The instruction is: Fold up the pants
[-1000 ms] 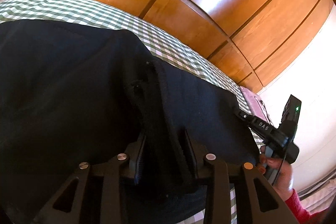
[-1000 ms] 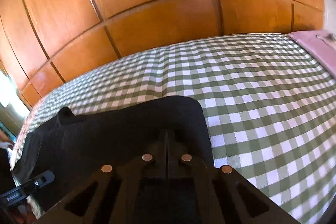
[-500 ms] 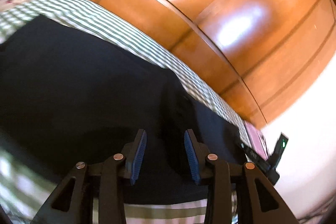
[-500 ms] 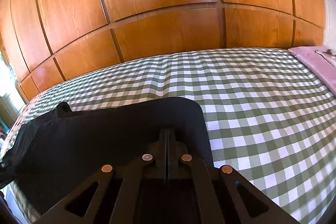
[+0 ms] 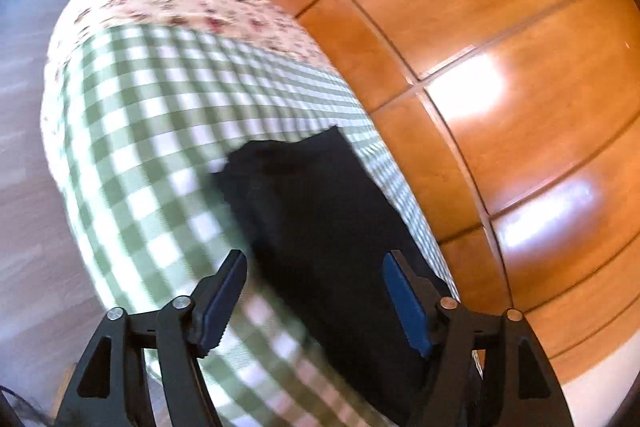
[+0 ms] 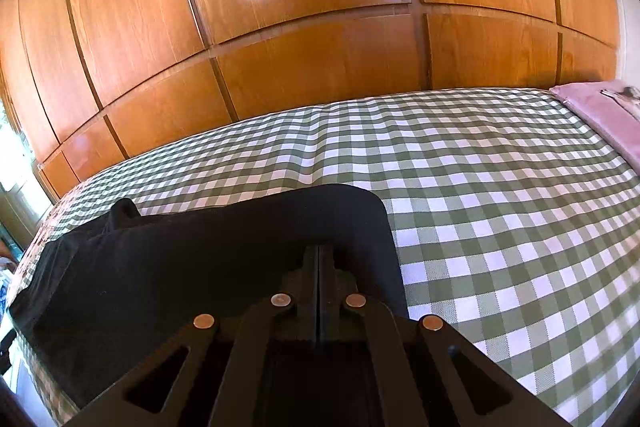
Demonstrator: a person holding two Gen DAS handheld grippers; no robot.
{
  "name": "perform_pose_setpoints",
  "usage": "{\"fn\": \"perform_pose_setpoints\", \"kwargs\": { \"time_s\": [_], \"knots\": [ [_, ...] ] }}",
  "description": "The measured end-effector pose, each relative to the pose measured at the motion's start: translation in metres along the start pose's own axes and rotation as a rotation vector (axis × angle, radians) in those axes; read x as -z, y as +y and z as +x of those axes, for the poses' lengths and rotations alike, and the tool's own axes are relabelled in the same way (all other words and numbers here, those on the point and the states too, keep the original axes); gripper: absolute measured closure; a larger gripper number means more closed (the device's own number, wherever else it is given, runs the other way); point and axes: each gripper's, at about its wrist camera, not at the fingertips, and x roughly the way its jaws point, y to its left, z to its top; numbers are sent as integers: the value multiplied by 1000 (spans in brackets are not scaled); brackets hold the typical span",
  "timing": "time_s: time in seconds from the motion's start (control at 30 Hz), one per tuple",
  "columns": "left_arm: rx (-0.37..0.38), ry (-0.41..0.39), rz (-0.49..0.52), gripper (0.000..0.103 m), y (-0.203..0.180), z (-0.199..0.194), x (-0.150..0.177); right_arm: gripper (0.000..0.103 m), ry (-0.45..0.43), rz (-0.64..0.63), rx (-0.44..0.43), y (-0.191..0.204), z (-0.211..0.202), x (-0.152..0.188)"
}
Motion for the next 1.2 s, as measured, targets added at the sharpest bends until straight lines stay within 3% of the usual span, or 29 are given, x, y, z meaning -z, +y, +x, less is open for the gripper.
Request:
{"fn": "perform_pose_setpoints", "kwargs": {
  "time_s": [0.1, 0.37, 0.47, 0.5, 0.53, 0.67, 0.8, 0.9, 0.97, 1.2],
  "knots": [
    [27, 53, -41, 31, 6, 17, 3, 103, 1, -3, 3, 1, 0, 0],
    [102, 23, -114, 34, 9, 44, -13, 99, 24, -35, 18, 16, -8, -6],
    [76, 18, -99, 54, 8, 52, -17, 99, 33, -70, -40, 35, -16, -2],
    [62, 29, -83, 78, 6, 55, -18, 99, 45, -89, -64, 45, -18, 2],
    [57, 43, -77, 87, 6, 59, -19, 99, 50, -99, -81, 51, -19, 5],
    [98, 45, -72, 88, 7, 58, -21, 99, 86, -107, -199, 75, -22, 18],
    [139, 17, -2, 89, -10, 47, -23, 99, 133, -145, -336, 108, -18, 28],
    [199, -2, 31, 90, -28, 38, -28, 99, 216, -217, -333, 130, 0, 44],
    [231, -12, 57, 90, -41, 32, -30, 99, 194, -223, -331, 133, 2, 47],
    [359, -28, 206, 90, -100, 12, -31, 99, 206, -84, -391, 117, -1, 40]
  ]
}}
